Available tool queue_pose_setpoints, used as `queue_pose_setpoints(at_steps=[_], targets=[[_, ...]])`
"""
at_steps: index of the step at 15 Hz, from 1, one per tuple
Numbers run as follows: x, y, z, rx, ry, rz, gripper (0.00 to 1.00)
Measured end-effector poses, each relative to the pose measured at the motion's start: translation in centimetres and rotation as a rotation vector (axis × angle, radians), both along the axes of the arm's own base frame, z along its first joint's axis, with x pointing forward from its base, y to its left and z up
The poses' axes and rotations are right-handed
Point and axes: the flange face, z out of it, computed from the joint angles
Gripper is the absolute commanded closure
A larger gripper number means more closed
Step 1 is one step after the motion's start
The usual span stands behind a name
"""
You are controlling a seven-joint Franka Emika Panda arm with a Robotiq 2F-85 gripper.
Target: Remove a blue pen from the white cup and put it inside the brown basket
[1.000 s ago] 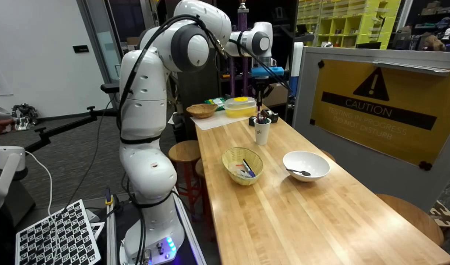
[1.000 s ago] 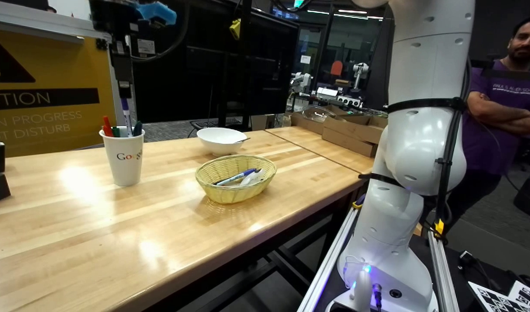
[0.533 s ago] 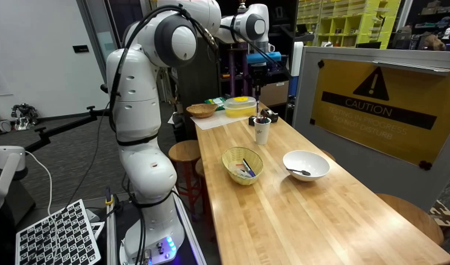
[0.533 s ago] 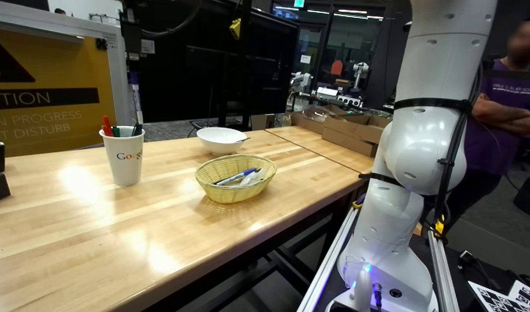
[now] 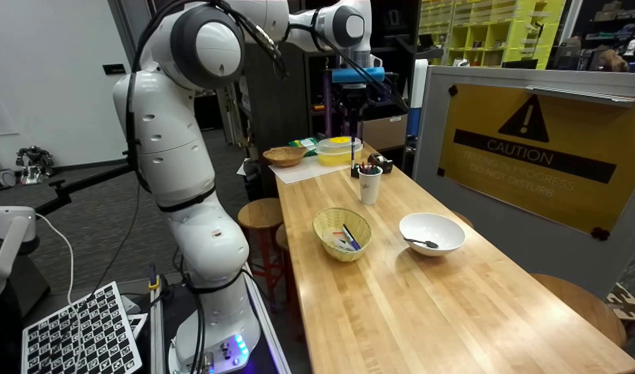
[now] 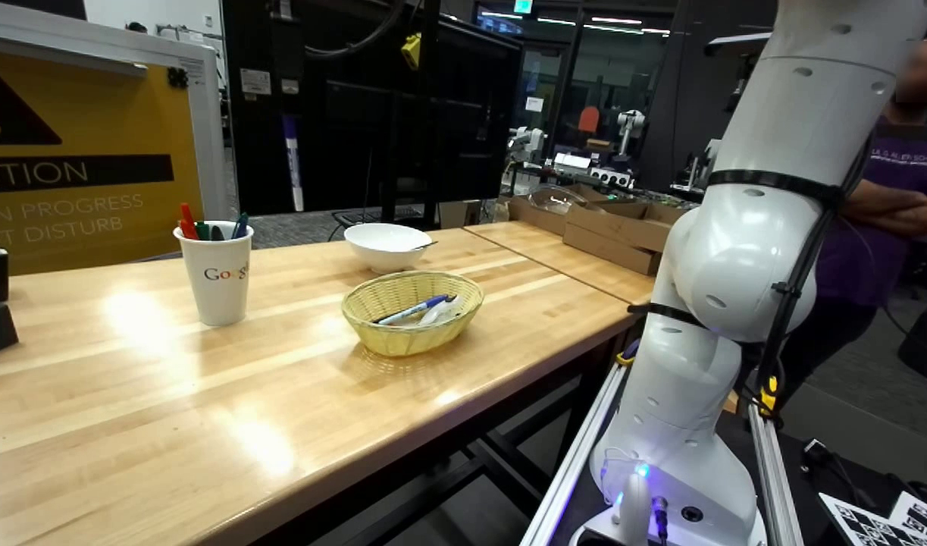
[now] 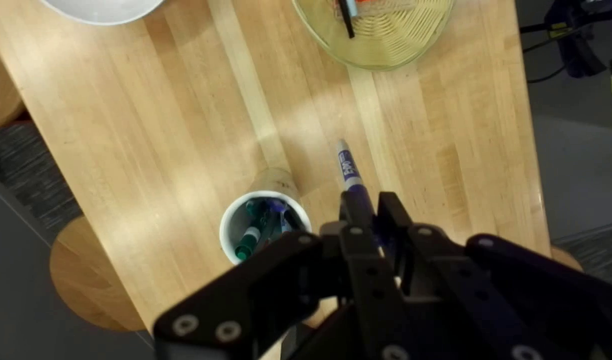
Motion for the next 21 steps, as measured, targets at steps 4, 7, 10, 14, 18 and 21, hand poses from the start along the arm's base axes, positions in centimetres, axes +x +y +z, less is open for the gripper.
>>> queue_pose_setpoints(at_steps=[4, 7, 10, 14, 18, 21], targets=[[-1.7, -3.2, -2.9, 0.038, 0.055, -0.103, 0.97], [-2.9, -6.2, -6.0, 0.059, 0.093, -0.188, 0.97], [-4.4, -8.7, -9.2, 0.079, 0.130, -0.269, 0.97], [-6.9, -10.9, -12.8, 0.100, 0.177, -0.355, 0.97], [-9.3, -12.7, -15.6, 0.120, 0.208, -0.457, 0.62], [-10.3, -14.0, -17.1, 0.140, 0.198, -0.493, 0.47]])
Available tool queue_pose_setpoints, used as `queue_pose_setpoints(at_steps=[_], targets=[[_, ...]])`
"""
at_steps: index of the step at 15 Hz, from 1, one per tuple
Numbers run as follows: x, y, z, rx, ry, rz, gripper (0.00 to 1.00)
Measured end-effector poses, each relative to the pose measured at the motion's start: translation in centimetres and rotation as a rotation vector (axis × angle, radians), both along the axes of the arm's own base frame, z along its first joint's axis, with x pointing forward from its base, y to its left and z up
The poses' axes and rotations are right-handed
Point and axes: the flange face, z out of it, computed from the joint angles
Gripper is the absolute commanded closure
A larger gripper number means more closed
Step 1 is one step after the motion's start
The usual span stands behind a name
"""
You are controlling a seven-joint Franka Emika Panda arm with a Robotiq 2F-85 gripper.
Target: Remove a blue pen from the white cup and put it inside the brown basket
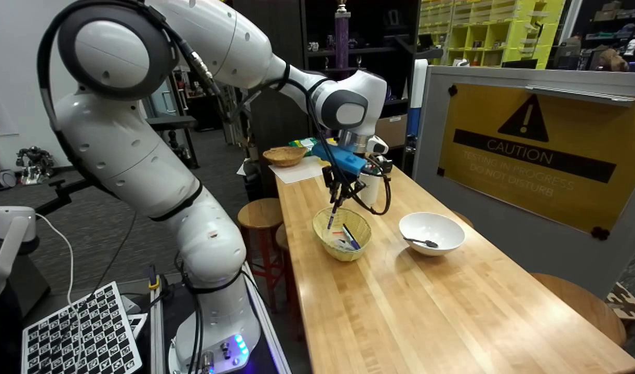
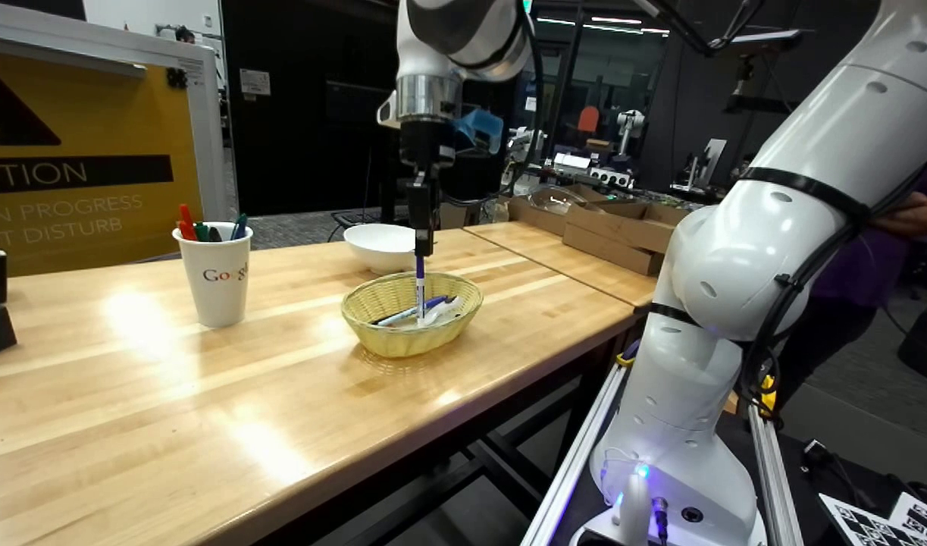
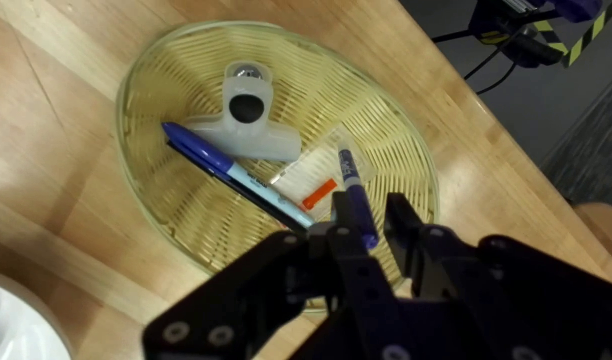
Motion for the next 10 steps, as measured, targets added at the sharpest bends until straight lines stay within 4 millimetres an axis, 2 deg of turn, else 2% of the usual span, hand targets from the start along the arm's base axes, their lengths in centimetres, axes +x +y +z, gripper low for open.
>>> queue_pose_setpoints(at_steps=[2, 3, 6, 10], targets=[[-0.17, -0.22, -0.48, 0.000, -0.024, -0.009, 0.33], [-0.19, -0.19, -0.55, 0.000, -0.039, -0.010, 0.50], [-0.24, 0.08, -0.30, 0.000, -0.076, -0.006, 0.33], [-0.42, 0.10, -0.06, 0.001, -0.084, -0.006, 0.33]])
